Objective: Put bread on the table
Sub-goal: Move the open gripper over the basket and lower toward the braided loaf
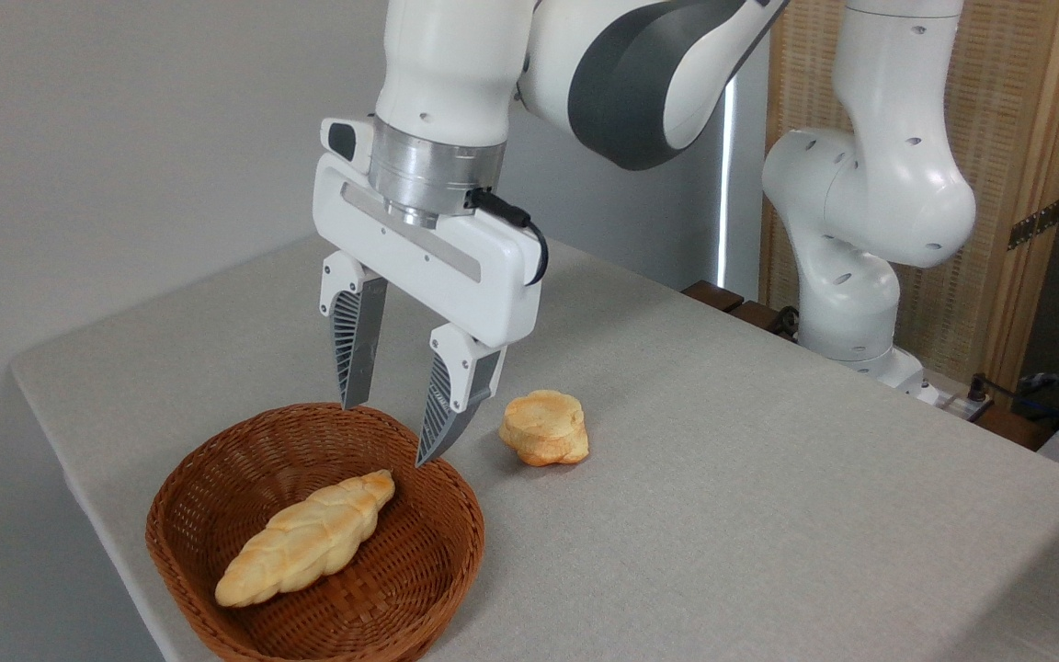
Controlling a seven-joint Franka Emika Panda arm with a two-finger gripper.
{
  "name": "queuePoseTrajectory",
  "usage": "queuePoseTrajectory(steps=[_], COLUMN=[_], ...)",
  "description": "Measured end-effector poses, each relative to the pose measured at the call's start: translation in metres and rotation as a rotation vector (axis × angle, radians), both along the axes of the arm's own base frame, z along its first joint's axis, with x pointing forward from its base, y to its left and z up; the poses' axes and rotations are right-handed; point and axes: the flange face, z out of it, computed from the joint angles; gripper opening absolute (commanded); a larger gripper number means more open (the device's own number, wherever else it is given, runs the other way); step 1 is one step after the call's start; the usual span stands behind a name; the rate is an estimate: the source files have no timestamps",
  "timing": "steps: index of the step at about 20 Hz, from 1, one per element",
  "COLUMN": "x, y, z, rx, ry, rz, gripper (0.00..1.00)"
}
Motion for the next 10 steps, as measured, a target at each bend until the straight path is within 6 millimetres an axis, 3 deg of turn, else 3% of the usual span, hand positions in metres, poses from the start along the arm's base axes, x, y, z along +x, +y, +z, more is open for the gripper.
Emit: queuePoseTrajectory(steps=[10], x=[0.022], y=[-0.022], z=[-0.041], rx=[-0.003], ry=[0.011], rz=[0.001], gripper=[1.00])
